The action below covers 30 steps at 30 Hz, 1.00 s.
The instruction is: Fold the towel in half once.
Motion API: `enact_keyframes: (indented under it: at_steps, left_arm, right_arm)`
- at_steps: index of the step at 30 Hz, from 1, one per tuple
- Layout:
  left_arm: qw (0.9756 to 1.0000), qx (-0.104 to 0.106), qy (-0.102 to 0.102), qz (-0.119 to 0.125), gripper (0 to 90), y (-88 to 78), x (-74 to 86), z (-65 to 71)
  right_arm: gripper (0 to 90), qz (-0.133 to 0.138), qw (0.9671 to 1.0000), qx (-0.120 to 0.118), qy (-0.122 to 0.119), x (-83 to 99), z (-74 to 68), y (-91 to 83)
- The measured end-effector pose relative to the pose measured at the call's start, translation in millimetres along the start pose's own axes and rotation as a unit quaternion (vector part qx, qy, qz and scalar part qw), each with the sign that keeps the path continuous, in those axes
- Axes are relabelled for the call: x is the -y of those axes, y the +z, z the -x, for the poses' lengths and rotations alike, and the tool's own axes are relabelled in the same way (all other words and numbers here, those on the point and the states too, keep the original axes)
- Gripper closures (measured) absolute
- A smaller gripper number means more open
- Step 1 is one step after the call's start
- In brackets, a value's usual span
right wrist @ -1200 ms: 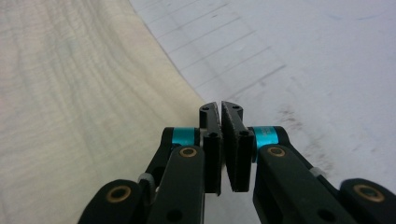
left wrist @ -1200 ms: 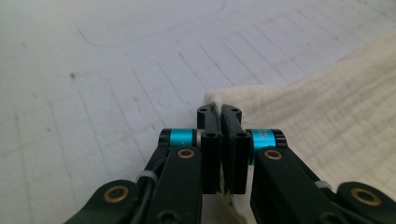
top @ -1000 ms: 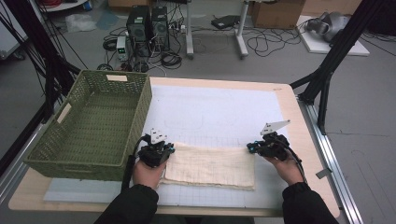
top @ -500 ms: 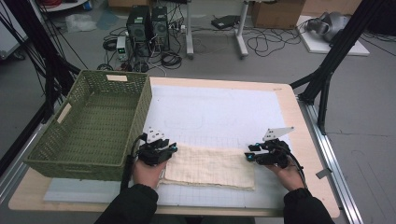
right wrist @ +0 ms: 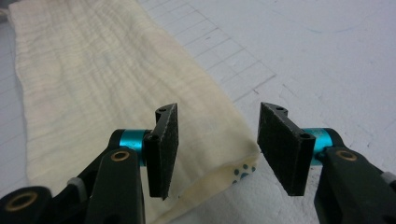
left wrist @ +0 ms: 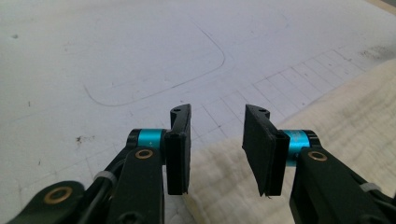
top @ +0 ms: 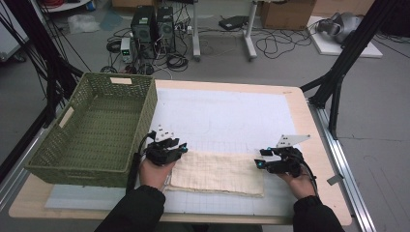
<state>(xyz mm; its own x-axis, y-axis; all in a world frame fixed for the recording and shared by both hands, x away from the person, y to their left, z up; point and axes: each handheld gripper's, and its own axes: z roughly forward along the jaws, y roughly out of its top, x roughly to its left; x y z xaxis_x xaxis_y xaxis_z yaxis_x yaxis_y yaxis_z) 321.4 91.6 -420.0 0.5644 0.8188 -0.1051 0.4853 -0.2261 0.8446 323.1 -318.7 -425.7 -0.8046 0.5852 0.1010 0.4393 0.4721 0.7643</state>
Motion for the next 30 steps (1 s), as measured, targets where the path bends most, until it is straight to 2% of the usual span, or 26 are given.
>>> enact_keyframes:
  at_steps: [12, 24, 30]
  left_arm:
    - [1.0, -0.001, 0.002, -0.004, 61.7, -0.4, 0.7, -0.8]
    - [0.9999, -0.011, 0.002, -0.005, 61.2, 2.2, 1.8, -2.0]
    - [0.9997, -0.016, 0.003, -0.017, 61.2, 4.3, 3.2, -2.8]
  right_arm:
    - [47.7, 0.008, 0.9999, 0.011, -0.004, -0.4, -6.7, -5.3]
    - [49.2, 0.017, 0.9998, 0.007, -0.006, -1.3, -6.6, -5.1]
    - [49.4, 0.015, 0.9998, 0.008, -0.003, -0.8, -4.9, -4.7]
